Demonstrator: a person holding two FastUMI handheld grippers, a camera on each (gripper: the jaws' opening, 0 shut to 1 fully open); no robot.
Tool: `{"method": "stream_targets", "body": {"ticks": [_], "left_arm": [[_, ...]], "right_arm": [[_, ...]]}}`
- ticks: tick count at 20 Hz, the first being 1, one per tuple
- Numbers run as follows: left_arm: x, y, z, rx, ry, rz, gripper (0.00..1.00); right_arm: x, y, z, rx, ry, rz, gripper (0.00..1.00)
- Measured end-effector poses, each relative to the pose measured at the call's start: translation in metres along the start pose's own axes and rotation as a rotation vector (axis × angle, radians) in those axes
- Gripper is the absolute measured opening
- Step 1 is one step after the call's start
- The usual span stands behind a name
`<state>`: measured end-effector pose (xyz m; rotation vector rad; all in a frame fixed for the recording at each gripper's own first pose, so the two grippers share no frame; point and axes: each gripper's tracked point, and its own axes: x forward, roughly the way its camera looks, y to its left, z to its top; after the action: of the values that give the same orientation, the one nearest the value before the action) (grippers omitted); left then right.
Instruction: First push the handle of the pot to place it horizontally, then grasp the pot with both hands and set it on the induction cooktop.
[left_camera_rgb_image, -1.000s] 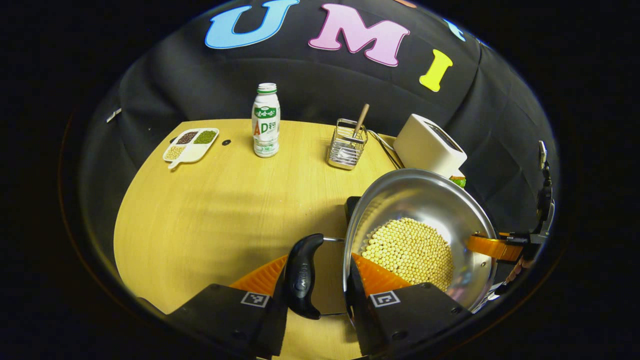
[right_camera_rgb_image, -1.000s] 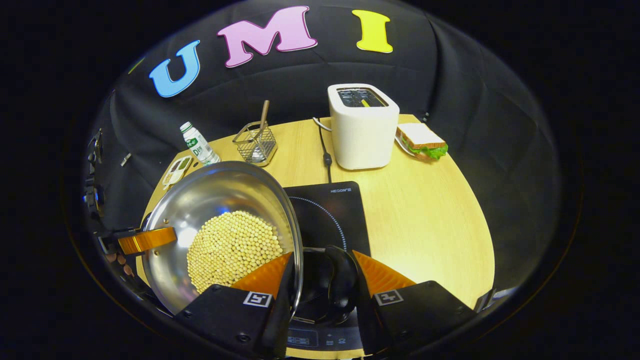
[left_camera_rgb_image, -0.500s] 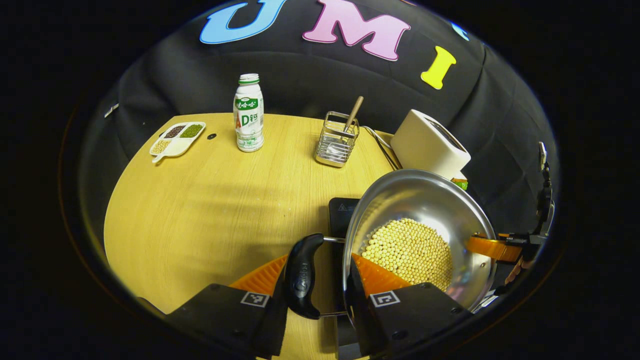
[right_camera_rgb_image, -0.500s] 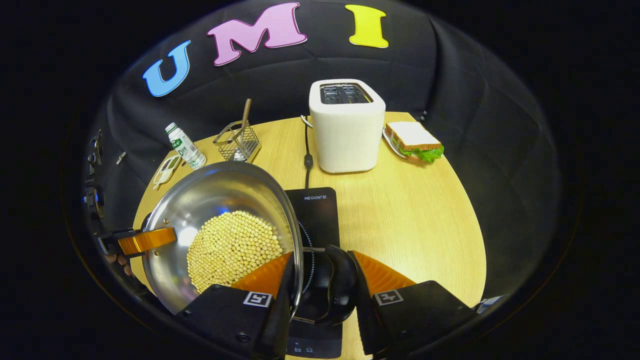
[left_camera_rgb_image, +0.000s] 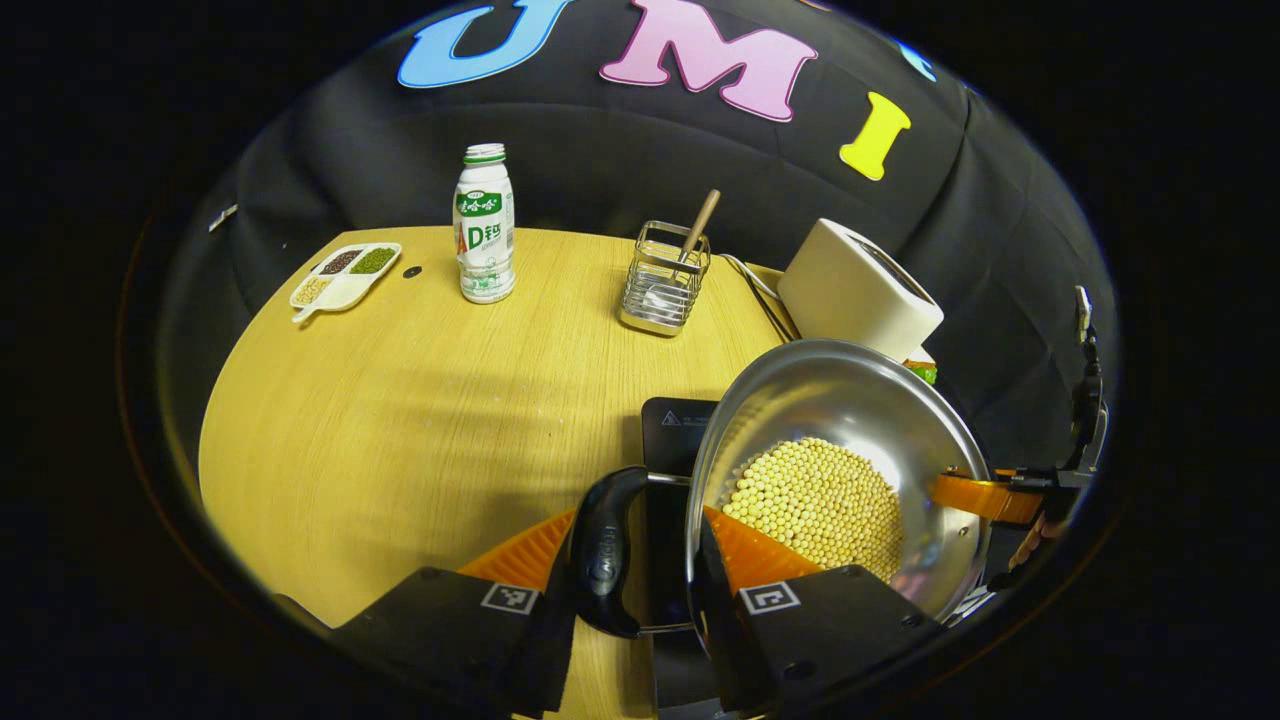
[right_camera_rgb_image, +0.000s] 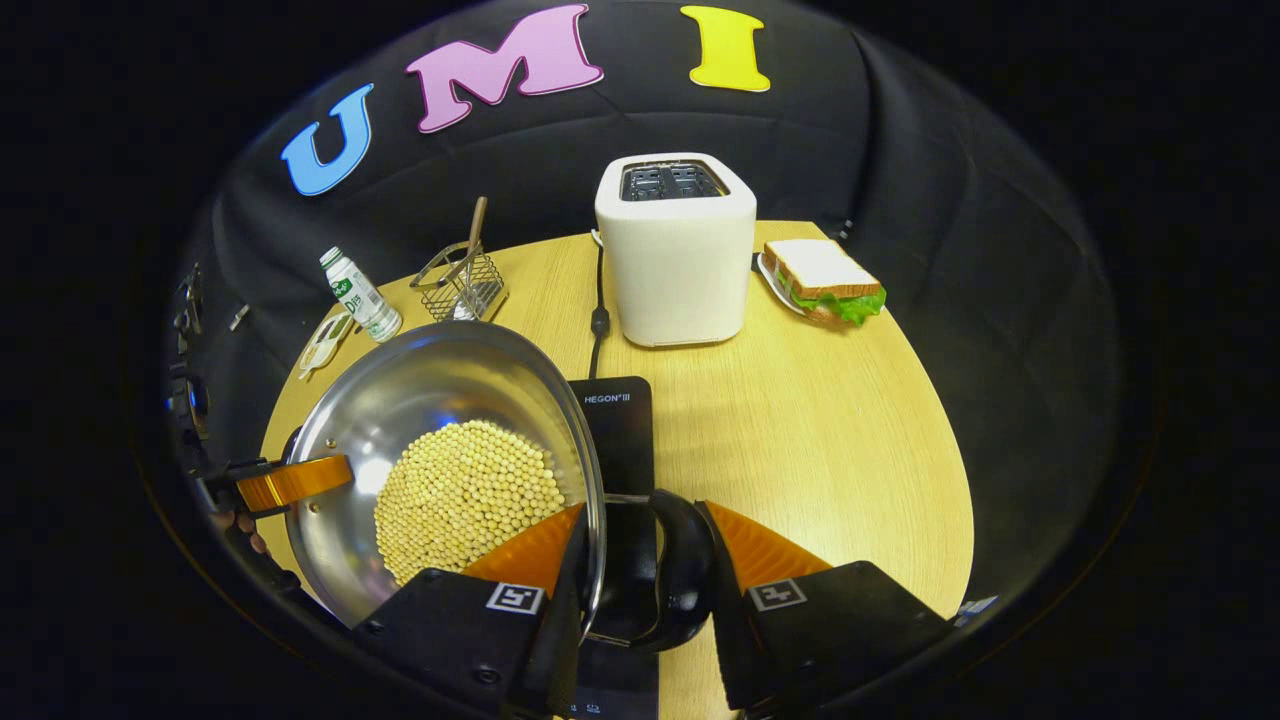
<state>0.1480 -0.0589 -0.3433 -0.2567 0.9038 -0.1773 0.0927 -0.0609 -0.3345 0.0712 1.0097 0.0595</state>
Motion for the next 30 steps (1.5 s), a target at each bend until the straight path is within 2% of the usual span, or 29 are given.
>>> {"method": "stream_targets", "body": {"ticks": [10, 17, 18, 19, 20, 21, 25, 30], "left_arm": [[0.002, -0.001, 0.001, -0.001, -0.017, 0.005, 0.59], [0.002, -0.002, -0.007, -0.038, -0.001, 0.001, 0.63], [0.001, 0.001, -0.008, -0.047, -0.008, 0.016, 0.71], [0.001, 0.004, -0.007, -0.054, -0.020, 0.033, 0.73], [-0.002, 0.006, -0.006, -0.062, -0.030, 0.042, 0.95], [-0.005, 0.007, -0.006, -0.070, -0.041, 0.046, 0.98], [-0.027, 0.012, 0.000, -0.057, -0.073, 0.081, 0.96], [-0.073, -0.001, 0.026, -0.025, -0.201, 0.084, 0.96]], "right_arm": [[0.005, -0.003, -0.002, 0.042, 0.008, 0.025, 0.59], [0.004, -0.003, -0.003, 0.070, 0.015, 0.035, 0.61], [0.003, -0.003, -0.001, 0.081, 0.004, 0.036, 0.62], [0.001, -0.001, 0.001, 0.094, -0.002, 0.046, 0.68], [0.003, -0.003, 0.000, 0.094, -0.005, 0.041, 0.84], [-0.003, -0.008, 0.001, 0.091, -0.010, 0.028, 1.00], [-0.022, -0.015, 0.011, 0.103, -0.064, -0.006, 0.99], [-0.076, -0.012, 0.046, 0.087, -0.238, -0.027, 0.99]]}}
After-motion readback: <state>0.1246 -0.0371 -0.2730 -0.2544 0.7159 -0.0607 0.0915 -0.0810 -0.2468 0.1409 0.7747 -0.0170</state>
